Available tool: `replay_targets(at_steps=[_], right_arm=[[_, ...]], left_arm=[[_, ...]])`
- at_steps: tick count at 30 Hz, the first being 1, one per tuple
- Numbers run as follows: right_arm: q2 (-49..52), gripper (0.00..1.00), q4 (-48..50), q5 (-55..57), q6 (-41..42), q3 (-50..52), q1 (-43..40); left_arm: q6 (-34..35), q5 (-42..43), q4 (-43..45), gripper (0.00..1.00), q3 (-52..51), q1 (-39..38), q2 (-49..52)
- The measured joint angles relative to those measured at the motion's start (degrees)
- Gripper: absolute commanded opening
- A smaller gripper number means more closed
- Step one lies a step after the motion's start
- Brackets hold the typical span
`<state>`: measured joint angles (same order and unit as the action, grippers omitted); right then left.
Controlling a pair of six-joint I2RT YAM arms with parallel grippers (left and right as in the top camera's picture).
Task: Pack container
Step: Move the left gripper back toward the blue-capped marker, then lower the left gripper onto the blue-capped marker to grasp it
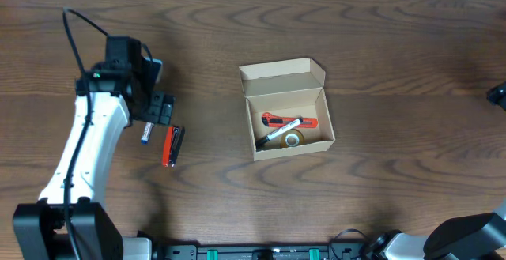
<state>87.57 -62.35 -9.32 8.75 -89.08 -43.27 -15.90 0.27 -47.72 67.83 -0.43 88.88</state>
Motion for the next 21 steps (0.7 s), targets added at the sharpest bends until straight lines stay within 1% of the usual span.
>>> replay_targets(at_steps=[4,8,9,15,17,21], right_arm=[[0.0,0.84,0.0,0.0,-0.1,0.0,0.0],[0.0,0.84,-0.1,0.0,-0.2,0.0,0.0],[0.0,0.84,-0.1,0.0,-0.2,0.0,0.0],[0.0,0.84,-0.1,0.0,-0.3,0.0,0.0],[0.0,0.84,-0.1,0.0,-0.3,0.0,0.0],[0.0,0.83,-0.1,0.0,-0.4,0.0,0.7]], left_arm=[[-0.4,1.1,4.2,0.98,-5.5,0.0,0.2],[0.7,1.5,5.4,1.0,-6.9,0.1,2.3],[1.0,1.6,5.9,0.95,-6.9,0.3,3.0],[2.5,2.3,7.1,0.94,-6.9,1.4,5.3],[3.1,2.6,7.5,0.92,-6.9,2.0,6.0],[3.9,3.2,7.9,0.91,-6.9,3.6,6.6]])
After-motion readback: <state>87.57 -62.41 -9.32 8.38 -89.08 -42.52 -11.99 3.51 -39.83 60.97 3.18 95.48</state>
